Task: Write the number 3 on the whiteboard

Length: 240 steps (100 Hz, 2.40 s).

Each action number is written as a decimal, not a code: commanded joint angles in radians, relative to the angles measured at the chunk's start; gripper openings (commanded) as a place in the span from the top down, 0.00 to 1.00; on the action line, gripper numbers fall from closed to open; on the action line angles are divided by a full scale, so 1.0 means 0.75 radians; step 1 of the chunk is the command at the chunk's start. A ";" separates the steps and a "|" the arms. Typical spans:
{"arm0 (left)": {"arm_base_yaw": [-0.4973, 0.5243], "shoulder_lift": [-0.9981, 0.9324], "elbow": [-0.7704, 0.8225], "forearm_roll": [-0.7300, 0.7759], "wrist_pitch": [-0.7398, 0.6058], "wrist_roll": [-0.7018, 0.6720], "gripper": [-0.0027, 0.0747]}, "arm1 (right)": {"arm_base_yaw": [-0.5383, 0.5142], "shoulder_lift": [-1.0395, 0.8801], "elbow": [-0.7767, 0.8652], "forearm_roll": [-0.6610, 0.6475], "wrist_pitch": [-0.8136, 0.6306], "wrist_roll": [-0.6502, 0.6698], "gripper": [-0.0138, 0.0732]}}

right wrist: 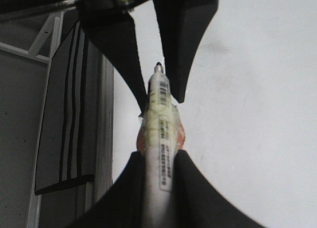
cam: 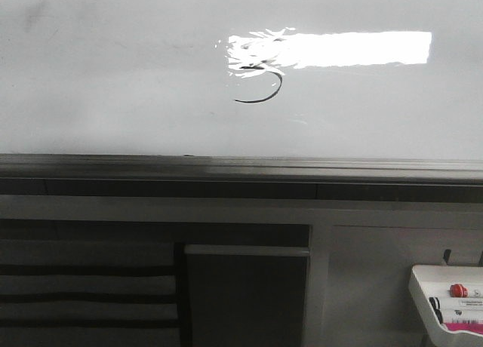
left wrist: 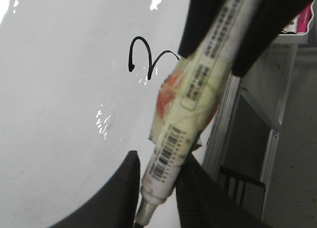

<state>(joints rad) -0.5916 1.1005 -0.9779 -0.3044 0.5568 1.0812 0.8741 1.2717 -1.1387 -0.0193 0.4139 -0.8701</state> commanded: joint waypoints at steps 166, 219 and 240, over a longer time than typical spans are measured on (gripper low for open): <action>0.485 0.171 -0.016 -0.095 -0.190 -0.857 0.99 | -0.443 -0.556 -0.035 -0.012 0.128 0.196 0.61; 0.552 0.348 -0.016 -0.198 -0.419 -0.857 0.99 | -0.443 -0.553 -0.035 -0.009 0.128 0.196 0.61; 0.552 0.349 -0.016 -0.198 -0.436 -0.857 0.99 | -0.443 -0.553 -0.035 -0.006 0.128 0.196 0.61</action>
<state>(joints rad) -0.1800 1.3871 -0.9610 -0.4324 0.3083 0.4487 0.5494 0.8619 -1.1370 -0.0252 0.5794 -0.7248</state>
